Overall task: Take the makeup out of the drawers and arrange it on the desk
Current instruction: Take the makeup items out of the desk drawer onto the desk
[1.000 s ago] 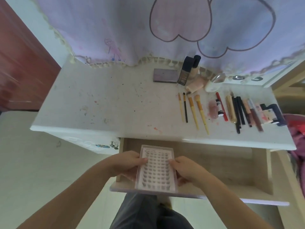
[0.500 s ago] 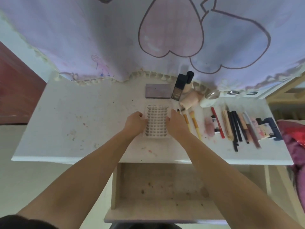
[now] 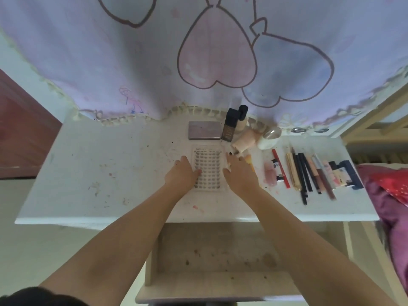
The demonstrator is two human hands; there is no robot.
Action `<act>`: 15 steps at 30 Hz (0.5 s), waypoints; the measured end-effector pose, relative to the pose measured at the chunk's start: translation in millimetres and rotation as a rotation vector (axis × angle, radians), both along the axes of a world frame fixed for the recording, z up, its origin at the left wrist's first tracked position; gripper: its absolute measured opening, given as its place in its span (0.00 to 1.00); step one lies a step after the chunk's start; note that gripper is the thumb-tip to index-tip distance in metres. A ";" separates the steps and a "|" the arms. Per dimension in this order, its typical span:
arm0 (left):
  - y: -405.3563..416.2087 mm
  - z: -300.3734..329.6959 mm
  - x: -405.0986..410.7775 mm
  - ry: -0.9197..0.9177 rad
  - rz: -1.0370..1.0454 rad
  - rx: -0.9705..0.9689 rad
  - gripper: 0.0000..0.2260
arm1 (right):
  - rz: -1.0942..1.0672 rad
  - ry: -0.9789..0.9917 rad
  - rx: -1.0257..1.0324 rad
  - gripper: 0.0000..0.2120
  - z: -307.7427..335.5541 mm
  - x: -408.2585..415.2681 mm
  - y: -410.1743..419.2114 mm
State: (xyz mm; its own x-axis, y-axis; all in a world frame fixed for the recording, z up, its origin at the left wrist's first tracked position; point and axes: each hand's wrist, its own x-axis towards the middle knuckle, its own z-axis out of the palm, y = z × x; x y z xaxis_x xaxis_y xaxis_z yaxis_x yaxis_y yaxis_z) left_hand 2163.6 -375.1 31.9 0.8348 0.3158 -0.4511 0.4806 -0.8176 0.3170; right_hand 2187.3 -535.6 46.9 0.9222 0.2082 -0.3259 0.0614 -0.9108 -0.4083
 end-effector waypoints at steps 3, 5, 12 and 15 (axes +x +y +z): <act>-8.2 3.0 -39.7 -0.135 0.014 -0.085 0.15 | -0.083 0.007 0.220 0.16 9.0 -33.2 -36.0; -16.2 -4.4 -80.5 -0.131 0.016 -0.165 0.11 | -0.126 0.156 0.290 0.12 4.4 -63.1 -67.9; -74.7 -42.9 -216.0 0.360 0.385 -0.563 0.16 | -0.453 0.864 0.410 0.14 -51.2 -168.7 -170.6; -91.6 -45.9 -249.7 0.552 0.504 -0.609 0.18 | -0.603 1.055 0.444 0.22 -70.5 -200.9 -199.1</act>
